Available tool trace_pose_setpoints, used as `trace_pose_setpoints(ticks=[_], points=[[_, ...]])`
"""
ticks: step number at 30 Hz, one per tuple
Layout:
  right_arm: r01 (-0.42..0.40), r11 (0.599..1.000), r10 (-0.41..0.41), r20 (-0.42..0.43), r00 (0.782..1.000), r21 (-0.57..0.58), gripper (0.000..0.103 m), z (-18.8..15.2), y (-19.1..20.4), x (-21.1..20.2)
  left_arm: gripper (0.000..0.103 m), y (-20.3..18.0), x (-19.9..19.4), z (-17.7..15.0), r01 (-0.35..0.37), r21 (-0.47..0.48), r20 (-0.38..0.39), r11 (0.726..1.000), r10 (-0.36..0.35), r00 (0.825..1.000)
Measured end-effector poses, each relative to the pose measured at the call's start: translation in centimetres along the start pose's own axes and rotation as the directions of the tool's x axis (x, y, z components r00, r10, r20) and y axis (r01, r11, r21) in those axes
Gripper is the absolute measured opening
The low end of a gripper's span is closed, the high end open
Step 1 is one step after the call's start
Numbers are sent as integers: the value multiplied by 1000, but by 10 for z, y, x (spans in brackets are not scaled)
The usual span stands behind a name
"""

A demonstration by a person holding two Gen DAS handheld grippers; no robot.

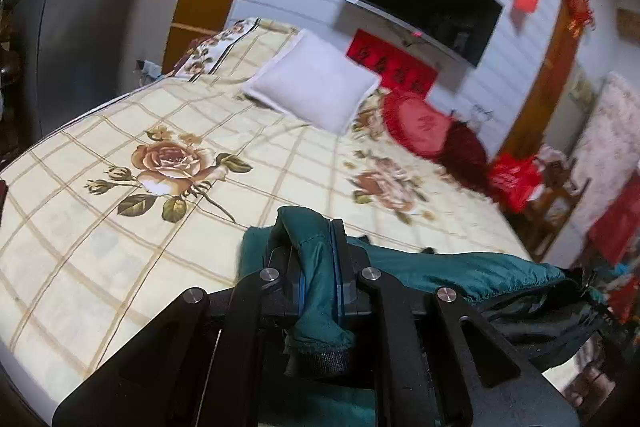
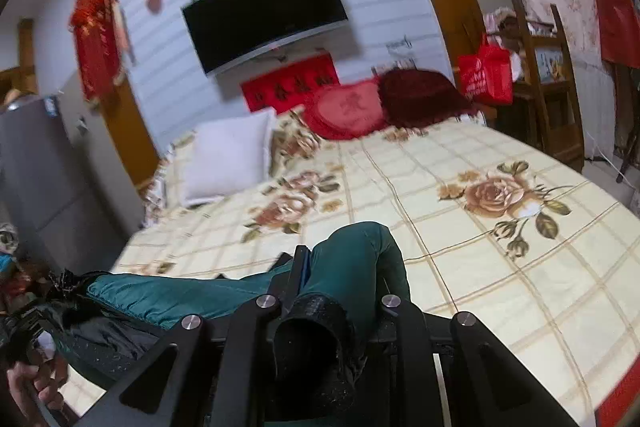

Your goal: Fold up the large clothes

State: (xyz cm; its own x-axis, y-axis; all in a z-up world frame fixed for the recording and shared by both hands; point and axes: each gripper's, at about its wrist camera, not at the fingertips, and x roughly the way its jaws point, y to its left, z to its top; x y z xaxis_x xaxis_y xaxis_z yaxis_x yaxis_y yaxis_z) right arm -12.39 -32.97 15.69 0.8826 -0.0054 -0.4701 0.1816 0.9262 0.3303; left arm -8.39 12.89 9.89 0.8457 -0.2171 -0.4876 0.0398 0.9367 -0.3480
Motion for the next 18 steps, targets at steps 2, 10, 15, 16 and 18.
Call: trace_pose_setpoints(ticks=[2, 10, 15, 16, 18], points=[[13, 1000, -13, -32, 999, -3, 17, -1, 0, 29, 9, -1, 29, -3, -42, 12, -18, 999, 42, 999], [44, 999, -43, -86, 995, 12, 17, -6, -12, 127, 9, 5, 107, -7, -120, -1, -30, 993, 120, 992], [54, 998, -52, -120, 991, 16, 17, -20, -18, 169, 9, 15, 148, -17, -143, -25, -97, 989, 140, 985], [54, 998, -51, -134, 990, 21, 17, -23, -20, 176, 10, 15, 154, -19, -144, -27, -109, 989, 141, 984], [55, 998, -51, -173, 984, 18, 17, -27, -23, 191, 11, 16, 165, -23, -153, -25, -124, 988, 149, 981]])
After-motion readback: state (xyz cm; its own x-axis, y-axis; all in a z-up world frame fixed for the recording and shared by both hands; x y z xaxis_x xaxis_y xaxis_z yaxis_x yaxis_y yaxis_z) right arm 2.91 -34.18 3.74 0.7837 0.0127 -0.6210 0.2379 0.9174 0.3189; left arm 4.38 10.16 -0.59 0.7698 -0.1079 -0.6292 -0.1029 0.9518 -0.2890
